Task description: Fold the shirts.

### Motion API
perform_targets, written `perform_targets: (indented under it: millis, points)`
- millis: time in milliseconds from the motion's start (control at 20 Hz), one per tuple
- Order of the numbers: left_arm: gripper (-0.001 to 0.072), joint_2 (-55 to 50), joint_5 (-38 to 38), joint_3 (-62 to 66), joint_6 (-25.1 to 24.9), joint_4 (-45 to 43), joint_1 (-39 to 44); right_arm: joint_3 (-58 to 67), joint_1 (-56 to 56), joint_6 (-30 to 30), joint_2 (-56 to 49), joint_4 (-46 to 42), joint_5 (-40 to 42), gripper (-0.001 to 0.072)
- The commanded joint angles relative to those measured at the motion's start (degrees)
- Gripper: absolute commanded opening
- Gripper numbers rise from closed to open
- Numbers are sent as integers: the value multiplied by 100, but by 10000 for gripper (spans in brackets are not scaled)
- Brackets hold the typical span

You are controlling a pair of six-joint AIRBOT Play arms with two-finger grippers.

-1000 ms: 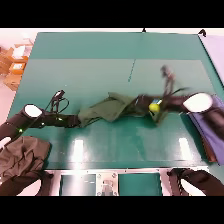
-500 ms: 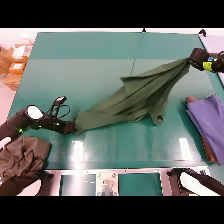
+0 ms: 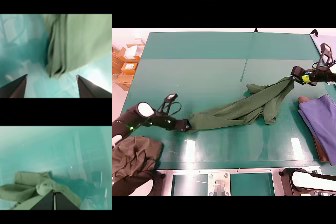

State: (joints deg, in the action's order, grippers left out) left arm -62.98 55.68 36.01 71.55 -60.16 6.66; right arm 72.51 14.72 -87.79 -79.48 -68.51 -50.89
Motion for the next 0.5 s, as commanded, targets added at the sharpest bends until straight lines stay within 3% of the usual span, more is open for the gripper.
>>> perform_targets:
  millis: [0, 150, 250, 450]
  points:
    - [711, 0, -505, 529, 55, 63, -4, -20, -26, 153, -101, 28, -212, 20]
    - [710, 0, -1303, 931, 96, 310, -4, -59, -28, 151, -101, 31, -238, 20]
    - [710, -140, -1384, 940, -175, 817, -4, -131, -31, 153, -103, 31, -234, 20]
    - [710, -994, -1019, 1029, -1478, 1971, -4, -262, -28, 153, -103, 31, -232, 20]
